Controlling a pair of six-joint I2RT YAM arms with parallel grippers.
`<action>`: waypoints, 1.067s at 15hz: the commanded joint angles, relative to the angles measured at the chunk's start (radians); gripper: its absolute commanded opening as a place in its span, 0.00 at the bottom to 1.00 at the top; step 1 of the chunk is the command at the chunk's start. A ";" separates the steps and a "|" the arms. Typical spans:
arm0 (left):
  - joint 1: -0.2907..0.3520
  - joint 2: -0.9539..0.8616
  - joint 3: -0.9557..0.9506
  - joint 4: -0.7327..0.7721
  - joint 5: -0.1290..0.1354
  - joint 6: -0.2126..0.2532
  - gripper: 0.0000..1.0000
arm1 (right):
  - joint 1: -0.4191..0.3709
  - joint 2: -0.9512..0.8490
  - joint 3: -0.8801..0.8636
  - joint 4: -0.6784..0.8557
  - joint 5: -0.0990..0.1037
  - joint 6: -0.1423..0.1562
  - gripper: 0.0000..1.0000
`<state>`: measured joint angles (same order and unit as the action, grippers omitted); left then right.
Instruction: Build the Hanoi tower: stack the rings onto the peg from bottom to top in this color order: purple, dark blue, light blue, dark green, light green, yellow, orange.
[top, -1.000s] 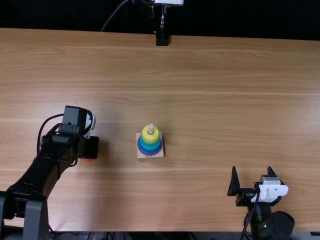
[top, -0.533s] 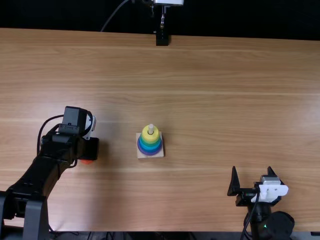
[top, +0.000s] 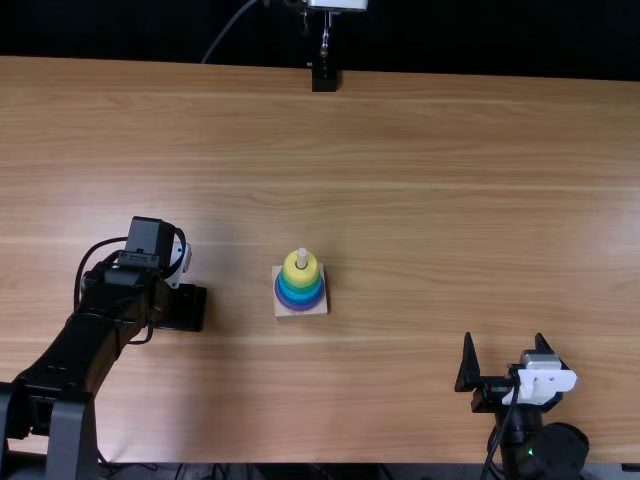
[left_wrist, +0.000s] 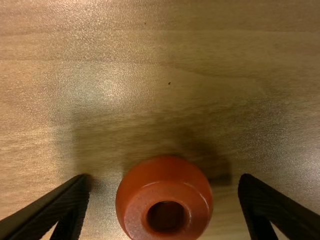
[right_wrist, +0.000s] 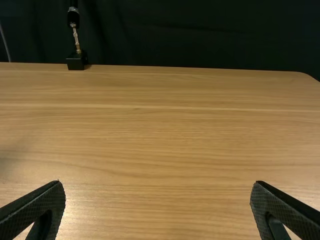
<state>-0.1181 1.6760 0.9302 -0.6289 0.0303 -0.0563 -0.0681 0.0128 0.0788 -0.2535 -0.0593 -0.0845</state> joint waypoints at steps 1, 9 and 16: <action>-0.008 0.013 0.029 0.003 0.012 0.003 0.45 | -0.007 -0.013 -0.062 -0.072 -0.009 -0.004 1.00; -0.008 0.011 0.025 0.003 0.014 -0.001 0.00 | -0.007 -0.013 -0.062 -0.072 -0.009 -0.004 1.00; -0.032 -0.029 0.283 -0.356 0.012 -0.039 0.00 | -0.007 -0.013 -0.062 -0.072 -0.009 -0.004 1.00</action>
<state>-0.1471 1.6745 1.1843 -0.9989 0.0341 -0.0772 -0.0681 0.0128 0.0792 -0.2543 -0.0593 -0.0845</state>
